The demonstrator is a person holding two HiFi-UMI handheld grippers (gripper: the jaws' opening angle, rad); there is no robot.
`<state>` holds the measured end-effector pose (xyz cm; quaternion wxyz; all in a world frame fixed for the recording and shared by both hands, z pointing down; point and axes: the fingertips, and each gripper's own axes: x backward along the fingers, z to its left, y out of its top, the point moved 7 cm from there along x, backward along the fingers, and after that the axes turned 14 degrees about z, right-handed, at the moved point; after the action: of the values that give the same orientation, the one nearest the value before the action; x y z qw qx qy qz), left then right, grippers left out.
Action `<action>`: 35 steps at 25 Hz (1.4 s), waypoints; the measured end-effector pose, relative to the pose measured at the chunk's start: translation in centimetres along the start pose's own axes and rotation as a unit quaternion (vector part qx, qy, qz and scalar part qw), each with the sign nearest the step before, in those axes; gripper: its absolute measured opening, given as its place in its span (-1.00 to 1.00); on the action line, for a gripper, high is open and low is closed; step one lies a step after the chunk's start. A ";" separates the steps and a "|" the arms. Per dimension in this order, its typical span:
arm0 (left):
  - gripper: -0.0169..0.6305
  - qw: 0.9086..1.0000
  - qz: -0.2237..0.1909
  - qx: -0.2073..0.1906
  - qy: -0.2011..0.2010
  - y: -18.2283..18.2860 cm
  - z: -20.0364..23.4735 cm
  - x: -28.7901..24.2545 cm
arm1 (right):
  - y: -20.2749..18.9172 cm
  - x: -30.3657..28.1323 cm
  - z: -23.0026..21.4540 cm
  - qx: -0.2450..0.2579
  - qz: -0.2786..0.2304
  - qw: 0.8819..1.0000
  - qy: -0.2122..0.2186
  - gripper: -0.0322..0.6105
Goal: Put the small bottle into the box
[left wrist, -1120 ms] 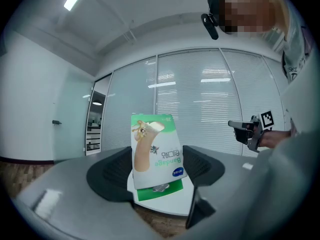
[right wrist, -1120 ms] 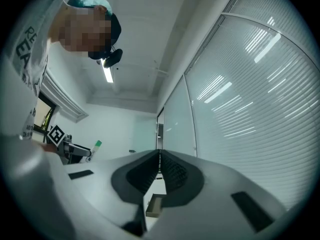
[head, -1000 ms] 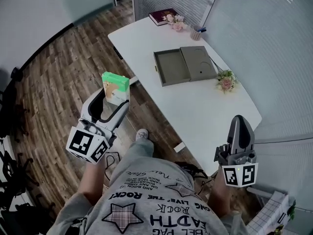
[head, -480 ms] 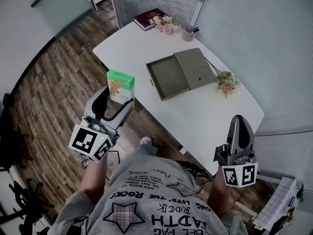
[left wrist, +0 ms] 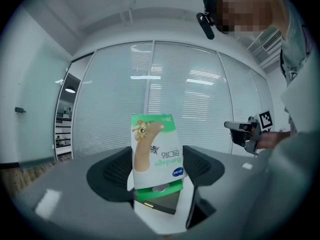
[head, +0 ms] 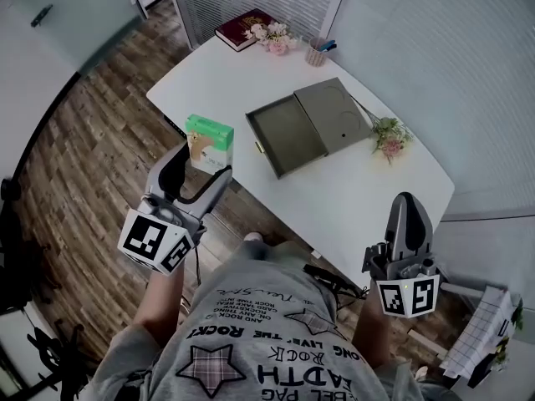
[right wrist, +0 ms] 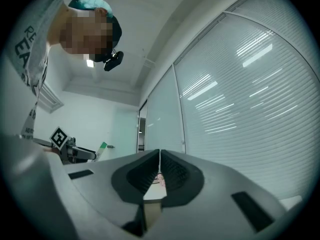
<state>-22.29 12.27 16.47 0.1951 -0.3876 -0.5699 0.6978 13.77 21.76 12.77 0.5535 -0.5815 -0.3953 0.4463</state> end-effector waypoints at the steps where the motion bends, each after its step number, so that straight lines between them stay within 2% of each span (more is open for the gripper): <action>1: 0.06 1.000 0.002 0.003 0.001 -0.1 -0.1 -0.1 | -0.1 -0.2 -0.3 -0.001 0.002 1.000 0.001 -0.85; 5: 0.06 1.000 0.012 0.011 0.012 -0.4 0.0 -0.8 | -0.1 -2.1 -1.5 -0.006 0.000 1.000 0.017 -0.85; 9: 0.06 0.999 0.019 0.022 0.033 -0.2 -0.1 -1.6 | 0.0 -4.6 -2.3 -0.003 0.000 0.999 0.052 -0.85; 14: 0.06 0.998 0.028 0.019 0.049 0.6 -1.2 -3.1 | 0.4 -6.5 -4.4 -0.011 -0.005 0.997 0.080 -0.85; 22: 0.06 0.996 0.043 0.024 0.069 -0.2 -3.0 -4.7 | -1.7 -8.0 -6.2 -0.023 0.006 0.993 0.117 -0.85; 29: 0.06 0.995 0.059 0.030 0.074 -1.6 -4.0 -8.3 | -4.1 -9.9 -9.2 -0.033 0.017 0.991 0.131 -0.85; 35: 0.06 0.995 0.074 0.028 0.063 -1.7 -4.4 -8.4 | -4.1 -10.4 -8.3 -0.037 0.030 0.988 0.145 -0.85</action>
<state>-13.96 9.57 20.58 0.1894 -0.4660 -0.5064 0.7004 18.88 9.69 17.65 0.5691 -0.6719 -0.3096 0.3587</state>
